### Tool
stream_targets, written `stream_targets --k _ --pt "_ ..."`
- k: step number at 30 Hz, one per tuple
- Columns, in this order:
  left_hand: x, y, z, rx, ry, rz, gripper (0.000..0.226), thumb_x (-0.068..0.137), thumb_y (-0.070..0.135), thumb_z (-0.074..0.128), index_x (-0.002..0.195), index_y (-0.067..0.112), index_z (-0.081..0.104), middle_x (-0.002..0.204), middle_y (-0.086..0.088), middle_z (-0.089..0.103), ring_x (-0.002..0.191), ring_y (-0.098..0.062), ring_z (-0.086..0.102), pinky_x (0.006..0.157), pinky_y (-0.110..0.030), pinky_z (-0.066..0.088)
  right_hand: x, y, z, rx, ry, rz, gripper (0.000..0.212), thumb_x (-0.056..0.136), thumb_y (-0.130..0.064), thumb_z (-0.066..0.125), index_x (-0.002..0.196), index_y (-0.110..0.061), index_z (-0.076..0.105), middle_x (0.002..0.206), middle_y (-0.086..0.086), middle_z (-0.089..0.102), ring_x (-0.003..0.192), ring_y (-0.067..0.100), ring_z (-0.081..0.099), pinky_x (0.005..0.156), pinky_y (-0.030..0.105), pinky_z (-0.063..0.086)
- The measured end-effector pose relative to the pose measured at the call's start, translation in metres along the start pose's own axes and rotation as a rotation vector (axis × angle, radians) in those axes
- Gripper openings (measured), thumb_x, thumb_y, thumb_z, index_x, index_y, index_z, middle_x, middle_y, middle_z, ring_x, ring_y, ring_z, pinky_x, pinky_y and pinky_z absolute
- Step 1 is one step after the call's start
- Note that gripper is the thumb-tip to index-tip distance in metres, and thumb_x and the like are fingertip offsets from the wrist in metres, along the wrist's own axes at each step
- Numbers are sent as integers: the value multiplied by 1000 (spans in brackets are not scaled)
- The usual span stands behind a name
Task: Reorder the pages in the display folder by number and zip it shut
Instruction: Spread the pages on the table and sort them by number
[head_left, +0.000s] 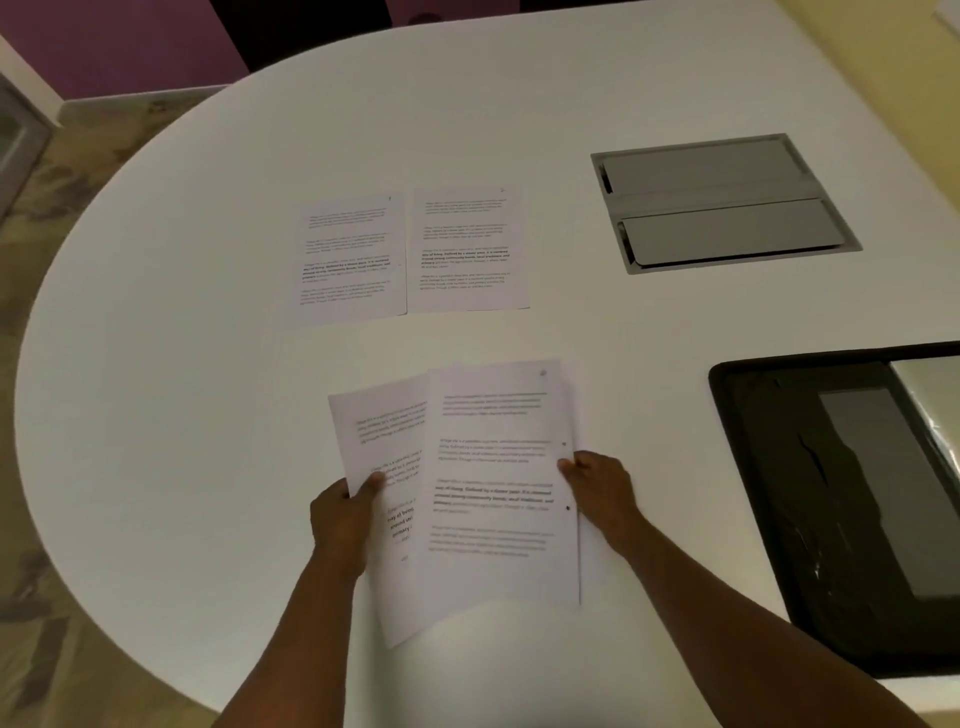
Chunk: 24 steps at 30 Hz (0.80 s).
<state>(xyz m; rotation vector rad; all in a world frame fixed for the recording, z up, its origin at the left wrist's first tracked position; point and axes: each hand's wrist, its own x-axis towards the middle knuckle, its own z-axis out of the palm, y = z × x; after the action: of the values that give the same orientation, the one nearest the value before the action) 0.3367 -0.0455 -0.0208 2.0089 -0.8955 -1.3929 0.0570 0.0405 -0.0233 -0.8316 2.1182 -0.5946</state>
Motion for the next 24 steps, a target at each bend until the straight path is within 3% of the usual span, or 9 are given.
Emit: stream_targets --k 3,6,8,11,15,19,22,24 --pt "3 4 -9 -62 -138 10 7 92 16 66 94 21 71 103 -5 73 96 -24 69 90 -41 53 17 10 -24 128 58 62 32 93 -22 60 64 -14 52 65 3 58 68 24 56 67 35 46" --pt "7 14 -14 -42 -213 11 17 96 10 57 106 20 67 109 -6 72 100 -26 67 95 -44 51 32 19 -54 345 137 136 23 94 -19 60 81 -1 61 82 16 66 75 25 59 75 43 53" --pt "11 19 -15 -62 -259 -9 27 98 5 52 118 20 62 113 -3 69 104 -23 65 97 -43 49 39 23 -73 410 133 158 18 96 -18 58 87 -3 63 91 16 67 81 26 62 81 46 54" --pt "18 25 -12 -55 -270 -20 28 99 6 51 120 23 57 119 -2 67 109 -23 63 99 -45 47 44 28 -87 473 62 170 11 97 -14 56 92 -18 65 100 8 69 93 27 66 88 46 55" --pt "19 28 -1 -75 -240 -39 19 100 10 51 114 18 61 111 -5 70 101 -26 67 84 -42 55 43 32 -83 484 19 186 13 98 -14 55 107 -17 64 106 10 69 98 31 66 91 50 54" --pt "15 27 7 -106 -215 -35 20 99 13 54 116 17 62 106 -1 71 95 -20 68 72 -32 55 41 31 -76 610 24 278 13 99 -15 53 105 -15 64 104 9 70 96 30 66 90 49 54" --pt "18 25 8 -102 -224 -35 24 99 11 53 121 16 62 110 -2 71 99 -19 68 79 -34 55 42 33 -73 577 58 293 13 100 -16 52 105 -12 63 105 10 69 97 32 66 90 51 54" --pt "23 25 4 -89 -222 -16 28 99 7 52 122 19 61 115 -4 70 103 -22 67 91 -40 53 44 34 -74 514 104 276 12 100 -16 51 95 -15 62 103 11 68 95 31 65 90 51 54"
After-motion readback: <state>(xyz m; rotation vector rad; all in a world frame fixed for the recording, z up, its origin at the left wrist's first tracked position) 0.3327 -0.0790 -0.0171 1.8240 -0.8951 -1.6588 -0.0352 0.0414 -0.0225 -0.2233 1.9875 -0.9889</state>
